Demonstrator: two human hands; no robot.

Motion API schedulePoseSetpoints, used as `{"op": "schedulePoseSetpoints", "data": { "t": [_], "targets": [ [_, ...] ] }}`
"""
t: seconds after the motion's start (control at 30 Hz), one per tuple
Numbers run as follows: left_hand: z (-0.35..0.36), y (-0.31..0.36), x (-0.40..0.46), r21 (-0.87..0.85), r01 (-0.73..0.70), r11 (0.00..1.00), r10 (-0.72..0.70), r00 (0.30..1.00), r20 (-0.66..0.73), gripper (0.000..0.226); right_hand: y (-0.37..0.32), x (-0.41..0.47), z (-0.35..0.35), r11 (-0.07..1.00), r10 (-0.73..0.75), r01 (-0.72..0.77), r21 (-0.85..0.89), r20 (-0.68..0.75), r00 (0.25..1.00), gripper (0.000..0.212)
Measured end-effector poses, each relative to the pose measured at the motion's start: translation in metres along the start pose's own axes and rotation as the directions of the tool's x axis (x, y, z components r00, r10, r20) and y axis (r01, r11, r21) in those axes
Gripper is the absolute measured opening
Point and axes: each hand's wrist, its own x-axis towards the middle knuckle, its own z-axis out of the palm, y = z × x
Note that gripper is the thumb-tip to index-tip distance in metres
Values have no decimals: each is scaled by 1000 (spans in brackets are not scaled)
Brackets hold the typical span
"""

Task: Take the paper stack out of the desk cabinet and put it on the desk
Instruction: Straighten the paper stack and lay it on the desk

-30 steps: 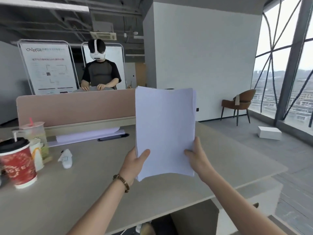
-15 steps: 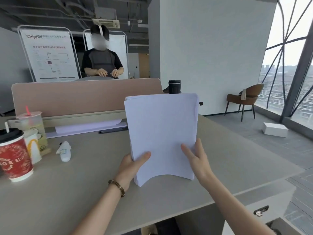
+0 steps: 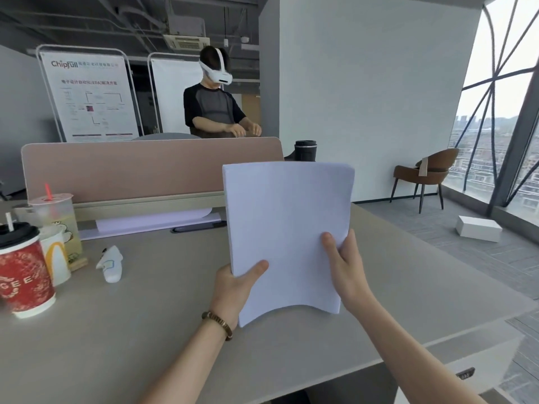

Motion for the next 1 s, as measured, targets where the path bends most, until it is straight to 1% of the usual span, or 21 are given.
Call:
{"op": "schedulePoseSetpoints", "data": {
  "t": [0.07, 0.1, 0.17, 0.23, 0.37, 0.4, 0.5, 0.6, 0.67, 0.77, 0.87, 0.93, 1.0],
  "targets": [
    [2, -3, -1, 16, 15, 1000, -15, 1000, 0, 12, 7, -1, -2, 1000, -7, 7, 1, 22, 1000, 14],
    [2, -7, -2, 29, 34, 999, -34, 999, 0, 13, 13, -3, -4, 1000, 5, -5, 2, 43, 999, 16],
    [0, -14, -3, 41, 68, 997, -68, 998, 7, 16, 32, -10, -8, 999, 35, -34, -15, 94, 995, 28],
    [-1, -15, 0, 57, 74, 996, -75, 997, 8, 18, 48, -14, -10, 996, 86, -84, -30, 108, 990, 28],
    [6, -8, 8, 80, 50, 996, -51, 999, 6, 15, 57, -9, -6, 988, 154, -154, 0, 29, 988, 5],
    [10, -6, 10, 84, 50, 995, -52, 998, 22, 15, 56, -6, -7, 987, 158, -158, 8, 2, 987, 6],
    [28, 1, 18, 86, 71, 994, -79, 993, 87, 14, 53, 7, -20, 986, 164, -165, -14, -77, 983, 26],
    [57, 4, 30, 106, 90, 990, -106, 982, 157, 20, 54, 27, -47, 984, 145, -159, -87, -147, 978, 28],
    [82, 2, 41, 115, 77, 990, -95, 982, 163, 24, 57, 47, -67, 976, 138, -164, -141, -181, 974, 27],
    [123, -9, 58, 106, 72, 992, -84, 989, 118, 26, 65, 83, -97, 952, 143, -188, -240, -193, 971, 25],
    [161, -32, 74, 96, 112, 989, -120, 990, 78, 29, 80, 117, -126, 914, 151, -203, -351, -171, 974, 29],
    [180, -50, 85, 87, 143, 986, -148, 987, 57, 31, 91, 135, -141, 890, 168, -220, -400, -161, 973, 32],
    [197, -66, 96, 127, 129, 983, -135, 990, 39, 35, 101, 150, -152, 878, 182, -232, -419, -157, 971, 30]
  ]
}}
